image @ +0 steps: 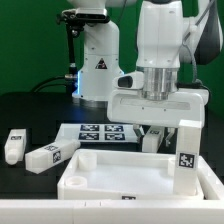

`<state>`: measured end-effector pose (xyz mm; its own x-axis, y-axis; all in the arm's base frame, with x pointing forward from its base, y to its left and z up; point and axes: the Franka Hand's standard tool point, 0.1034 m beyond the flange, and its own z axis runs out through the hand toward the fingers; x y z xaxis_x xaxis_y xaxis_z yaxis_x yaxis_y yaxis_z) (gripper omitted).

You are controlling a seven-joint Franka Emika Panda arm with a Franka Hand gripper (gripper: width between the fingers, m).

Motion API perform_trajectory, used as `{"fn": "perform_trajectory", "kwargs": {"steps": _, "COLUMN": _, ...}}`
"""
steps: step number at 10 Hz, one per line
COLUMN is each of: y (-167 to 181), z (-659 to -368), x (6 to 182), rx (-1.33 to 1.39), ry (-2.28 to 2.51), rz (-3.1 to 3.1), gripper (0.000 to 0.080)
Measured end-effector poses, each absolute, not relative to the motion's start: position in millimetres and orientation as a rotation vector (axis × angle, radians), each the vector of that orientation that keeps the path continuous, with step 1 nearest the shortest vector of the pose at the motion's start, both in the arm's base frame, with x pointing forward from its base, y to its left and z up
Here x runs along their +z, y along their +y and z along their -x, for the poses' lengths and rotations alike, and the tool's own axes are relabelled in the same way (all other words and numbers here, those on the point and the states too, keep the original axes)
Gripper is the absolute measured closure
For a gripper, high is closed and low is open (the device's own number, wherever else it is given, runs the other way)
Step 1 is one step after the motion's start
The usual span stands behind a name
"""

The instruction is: Assemble desk

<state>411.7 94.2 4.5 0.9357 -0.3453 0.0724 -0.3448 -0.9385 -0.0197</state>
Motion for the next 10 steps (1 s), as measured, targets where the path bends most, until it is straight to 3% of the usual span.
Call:
{"fn": "perform_trajectory", "kwargs": {"steps": 1, "y": 91, "z": -414, "x": 8.2, "rx": -0.058, "ry": 0.585, "rz": 3.059, "gripper": 0.0229}}
{"fn": "perform_trajectory", "kwargs": {"steps": 2, "y": 96, "z": -412, "x": 12.9, "rx": 0.124, "ry": 0.602, "rz": 3.008, "gripper": 0.0229}}
{"fn": "perform_trajectory", "kwargs": {"steps": 3, "y": 93, "z": -420, "x": 21.0, "rx": 0.281, "ry": 0.623, "rz": 2.952, "gripper": 0.0166}}
{"fn": "perform_trajectory", "kwargs": {"steps": 6, "y": 85, "z": -428, "x": 25.1, "rx": 0.647, "ry": 0.679, "rz": 2.840, "gripper": 0.0151}}
{"fn": "perform_trajectory", "kwargs": {"steps": 10, "y": 77, "z": -434, "x": 27.4, "rx": 0.937, "ry": 0.577, "rz": 2.679, "gripper": 0.0151}}
